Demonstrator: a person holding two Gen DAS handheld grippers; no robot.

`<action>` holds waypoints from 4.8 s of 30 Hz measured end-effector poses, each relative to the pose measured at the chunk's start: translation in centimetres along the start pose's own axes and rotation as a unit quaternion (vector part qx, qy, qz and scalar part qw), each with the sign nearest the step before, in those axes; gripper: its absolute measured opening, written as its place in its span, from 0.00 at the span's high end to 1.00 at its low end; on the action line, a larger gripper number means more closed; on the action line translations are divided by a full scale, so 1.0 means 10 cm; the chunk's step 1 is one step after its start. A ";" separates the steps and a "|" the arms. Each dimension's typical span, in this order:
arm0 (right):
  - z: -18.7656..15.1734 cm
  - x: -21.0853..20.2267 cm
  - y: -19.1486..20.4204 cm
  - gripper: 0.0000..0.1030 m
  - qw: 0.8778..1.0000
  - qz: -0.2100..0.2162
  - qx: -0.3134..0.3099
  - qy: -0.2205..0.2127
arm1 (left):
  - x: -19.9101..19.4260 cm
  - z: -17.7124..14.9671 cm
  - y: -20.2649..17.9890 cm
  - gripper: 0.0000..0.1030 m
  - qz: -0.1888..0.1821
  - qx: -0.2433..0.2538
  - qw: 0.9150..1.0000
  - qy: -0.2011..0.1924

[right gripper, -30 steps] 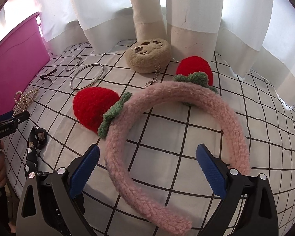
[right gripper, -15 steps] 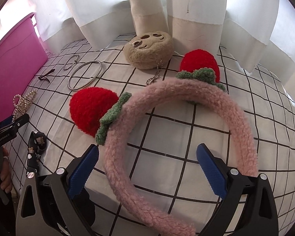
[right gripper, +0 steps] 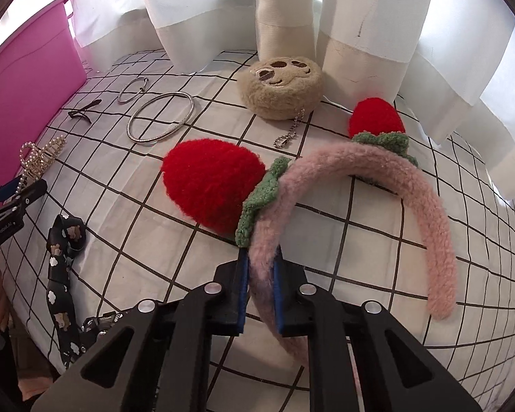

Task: Organize jewelry
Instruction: 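Reach the left tool to the pearl claw clip while the right tool reaches the pink headband, then grasp the pearl clip with the left tool while the right tool grasps the headband, lift both, then carry both items over the pink tub and open both tools to drop them, then reach the left tool to the black lanyard while the right tool reaches the black watch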

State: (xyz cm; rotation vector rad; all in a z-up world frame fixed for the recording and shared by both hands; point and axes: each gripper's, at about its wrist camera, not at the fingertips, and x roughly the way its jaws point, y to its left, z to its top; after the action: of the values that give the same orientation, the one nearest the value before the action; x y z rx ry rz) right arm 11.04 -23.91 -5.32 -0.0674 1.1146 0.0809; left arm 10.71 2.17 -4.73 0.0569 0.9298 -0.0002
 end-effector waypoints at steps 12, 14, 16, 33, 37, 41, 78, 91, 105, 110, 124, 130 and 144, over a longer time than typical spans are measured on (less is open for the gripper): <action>-0.21 -0.34 -0.16 0.91 0.995 0.051 0.044 -0.079 | -0.22 -0.03 0.14 0.93 -0.031 -0.015 0.999 -0.024; -0.23 -0.44 -0.19 0.91 0.992 0.060 0.058 -0.097 | -0.29 -0.03 0.17 0.93 -0.051 -0.019 0.998 -0.034; -0.26 -0.56 -0.21 0.91 0.989 0.067 0.071 -0.115 | -0.39 -0.03 0.19 0.93 -0.068 -0.022 0.997 -0.044; -0.20 -1.48 0.25 0.91 0.963 0.136 0.047 -0.227 | -1.61 0.04 0.24 0.93 -0.098 0.001 0.981 -0.165; -0.01 -1.74 0.51 0.91 0.956 0.154 0.015 -0.251 | -1.91 0.11 0.36 0.93 -0.072 0.005 0.979 -0.191; 0.26 -1.93 0.88 0.91 0.947 0.173 -0.027 -0.268 | -2.06 0.23 0.61 0.93 -0.030 -0.016 0.978 -0.205; 2.03 -1.18 3.89 0.54 0.954 0.142 -0.229 -0.129 | -1.25 0.89 2.50 0.57 0.156 -0.133 0.972 -0.113; 1.93 -1.35 3.64 0.46 0.957 0.129 -0.201 -0.162 | -1.45 0.80 2.49 0.22 0.162 -0.148 0.965 -0.142; 1.68 -1.43 3.33 0.46 0.958 0.102 -0.173 -0.202 | -1.67 0.65 2.18 0.14 0.181 -0.121 0.960 -0.178; 1.59 -1.51 3.20 0.46 0.956 0.110 -0.165 -0.216 | -1.76 0.57 2.08 0.12 0.184 -0.109 0.958 -0.189; 1.00 -1.72 2.59 0.43 0.952 0.091 -0.122 -0.267 | -2.06 0.27 1.72 0.07 0.144 -0.092 0.955 -0.243; 0.48 -1.86 2.17 0.40 0.951 0.074 -0.087 -0.286 | -2.11 0.14 1.50 0.06 0.115 -0.076 0.958 -0.254; -0.78 -1.72 0.82 0.37 0.971 -0.033 0.043 -0.232 | -2.11 -0.21 0.65 0.06 0.002 -0.003 0.969 -0.248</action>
State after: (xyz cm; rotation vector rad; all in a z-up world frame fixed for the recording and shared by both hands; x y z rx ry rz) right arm -4.24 -17.07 6.59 -0.0058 0.6450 -0.0118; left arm -3.44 8.27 11.20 0.0507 0.4286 -0.0068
